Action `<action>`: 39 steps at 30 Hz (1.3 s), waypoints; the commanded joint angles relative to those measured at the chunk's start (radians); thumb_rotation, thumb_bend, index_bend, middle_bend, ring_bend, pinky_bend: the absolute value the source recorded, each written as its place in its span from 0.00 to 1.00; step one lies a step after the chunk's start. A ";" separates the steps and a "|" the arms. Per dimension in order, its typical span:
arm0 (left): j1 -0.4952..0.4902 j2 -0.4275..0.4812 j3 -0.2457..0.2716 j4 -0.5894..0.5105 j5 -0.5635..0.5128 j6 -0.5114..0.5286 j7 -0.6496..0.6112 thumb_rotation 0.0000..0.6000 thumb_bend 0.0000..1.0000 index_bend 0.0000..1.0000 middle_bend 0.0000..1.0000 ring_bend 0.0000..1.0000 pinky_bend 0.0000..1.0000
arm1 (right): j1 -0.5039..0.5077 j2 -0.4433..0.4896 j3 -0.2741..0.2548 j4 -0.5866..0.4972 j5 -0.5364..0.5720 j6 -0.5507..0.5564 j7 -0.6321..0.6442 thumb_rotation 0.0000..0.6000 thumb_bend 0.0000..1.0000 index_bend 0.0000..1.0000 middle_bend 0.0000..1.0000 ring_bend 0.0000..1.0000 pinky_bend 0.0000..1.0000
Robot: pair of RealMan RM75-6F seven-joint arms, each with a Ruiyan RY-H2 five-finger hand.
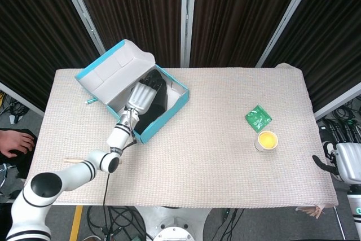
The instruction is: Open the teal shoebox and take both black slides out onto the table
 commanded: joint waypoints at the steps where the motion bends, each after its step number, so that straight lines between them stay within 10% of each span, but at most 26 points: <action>1: -0.010 -0.027 0.007 0.042 0.024 -0.011 0.005 1.00 0.21 0.16 0.19 0.12 0.29 | 0.000 -0.001 0.000 0.001 0.000 0.000 0.001 1.00 0.11 0.04 0.11 0.03 0.08; 39: 0.016 -0.264 0.034 0.506 0.289 0.138 -0.264 1.00 0.46 0.51 0.45 0.33 0.45 | -0.007 0.006 0.000 -0.007 0.008 -0.003 -0.004 1.00 0.11 0.05 0.11 0.03 0.08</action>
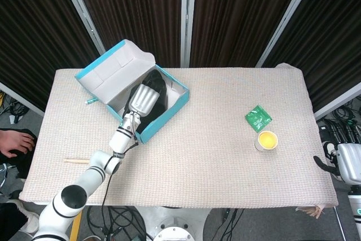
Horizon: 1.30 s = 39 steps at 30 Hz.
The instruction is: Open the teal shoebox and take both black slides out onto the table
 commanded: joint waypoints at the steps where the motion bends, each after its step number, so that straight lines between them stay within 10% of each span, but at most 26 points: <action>1: 0.006 -0.011 -0.015 0.015 0.002 0.028 -0.026 1.00 0.46 0.52 0.45 0.34 0.45 | 0.000 0.001 0.000 -0.001 0.000 0.000 -0.001 1.00 0.11 0.05 0.11 0.03 0.09; 20: 0.063 0.099 -0.092 -0.100 0.017 0.265 -0.224 1.00 0.45 0.52 0.45 0.35 0.44 | 0.004 0.001 0.002 -0.008 -0.005 -0.001 -0.009 1.00 0.11 0.05 0.11 0.03 0.08; 29: 0.138 0.232 -0.022 -0.431 0.139 0.441 -0.216 1.00 0.45 0.52 0.45 0.34 0.42 | 0.008 -0.003 0.002 -0.013 -0.014 0.001 -0.017 1.00 0.11 0.05 0.11 0.03 0.08; 39: 0.139 0.308 0.055 -0.800 0.240 0.366 -0.125 1.00 0.45 0.52 0.45 0.34 0.35 | 0.005 -0.002 0.001 -0.023 -0.014 0.007 -0.026 1.00 0.11 0.05 0.11 0.03 0.08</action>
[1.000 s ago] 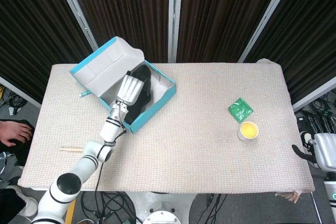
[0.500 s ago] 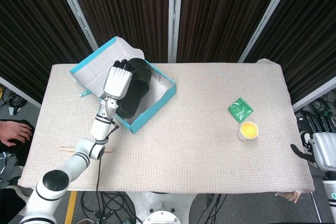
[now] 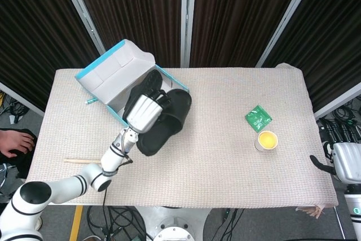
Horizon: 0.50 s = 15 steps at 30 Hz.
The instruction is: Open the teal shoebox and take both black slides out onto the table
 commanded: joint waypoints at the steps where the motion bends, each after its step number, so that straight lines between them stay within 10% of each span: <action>1: 0.000 0.024 0.033 -0.113 0.042 -0.051 0.058 1.00 0.45 0.52 0.45 0.34 0.34 | -0.002 0.001 0.000 -0.001 0.000 0.003 0.000 1.00 0.11 0.05 0.11 0.03 0.08; 8: -0.004 0.001 0.036 -0.222 -0.036 -0.214 0.047 1.00 0.44 0.46 0.41 0.33 0.31 | -0.010 0.004 -0.004 -0.001 -0.002 0.012 0.004 1.00 0.11 0.05 0.11 0.03 0.09; 12: -0.018 0.076 0.016 -0.353 -0.185 -0.407 0.073 1.00 0.20 0.20 0.19 0.12 0.21 | -0.016 0.008 -0.006 -0.001 -0.007 0.021 0.009 1.00 0.11 0.05 0.11 0.03 0.08; 15: -0.016 0.119 -0.016 -0.431 -0.269 -0.458 0.075 0.66 0.12 0.11 0.10 0.05 0.16 | -0.018 0.010 -0.006 0.000 -0.009 0.025 0.013 1.00 0.11 0.05 0.11 0.03 0.08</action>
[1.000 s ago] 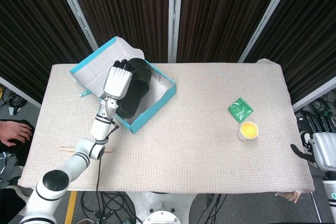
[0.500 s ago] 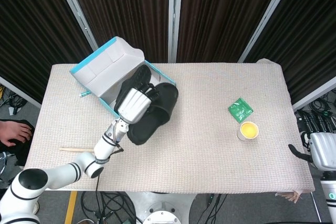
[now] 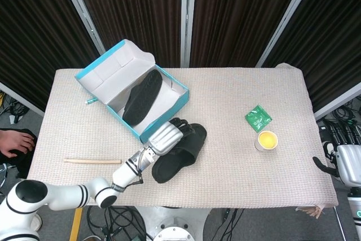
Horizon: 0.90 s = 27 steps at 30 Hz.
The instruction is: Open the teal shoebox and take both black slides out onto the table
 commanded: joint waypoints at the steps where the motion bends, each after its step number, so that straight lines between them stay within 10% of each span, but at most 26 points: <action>1: -0.006 0.082 -0.041 -0.138 -0.145 -0.113 0.020 0.49 0.10 0.09 0.09 0.04 0.14 | -0.002 0.000 0.000 0.002 -0.004 0.004 0.005 1.00 0.11 0.05 0.11 0.03 0.08; 4: 0.001 0.111 -0.055 -0.169 -0.164 -0.104 0.041 0.32 0.09 0.08 0.08 0.03 0.11 | -0.003 -0.002 0.000 0.005 -0.009 0.010 0.010 1.00 0.11 0.05 0.11 0.03 0.08; 10: 0.025 0.187 -0.088 -0.245 -0.196 -0.097 0.010 0.32 0.09 0.08 0.08 0.03 0.12 | 0.001 -0.003 0.000 0.005 -0.015 0.007 0.009 1.00 0.11 0.05 0.11 0.03 0.08; 18: 0.043 0.236 -0.175 -0.201 -0.370 -0.038 0.062 0.80 0.10 0.13 0.13 0.08 0.20 | 0.001 -0.002 -0.001 -0.001 -0.021 0.010 0.004 1.00 0.11 0.05 0.11 0.03 0.08; 27: -0.044 0.163 -0.254 0.049 -0.701 -0.121 0.171 0.84 0.21 0.20 0.23 0.21 0.35 | 0.006 0.000 -0.001 -0.012 -0.028 0.008 -0.007 1.00 0.12 0.05 0.11 0.03 0.09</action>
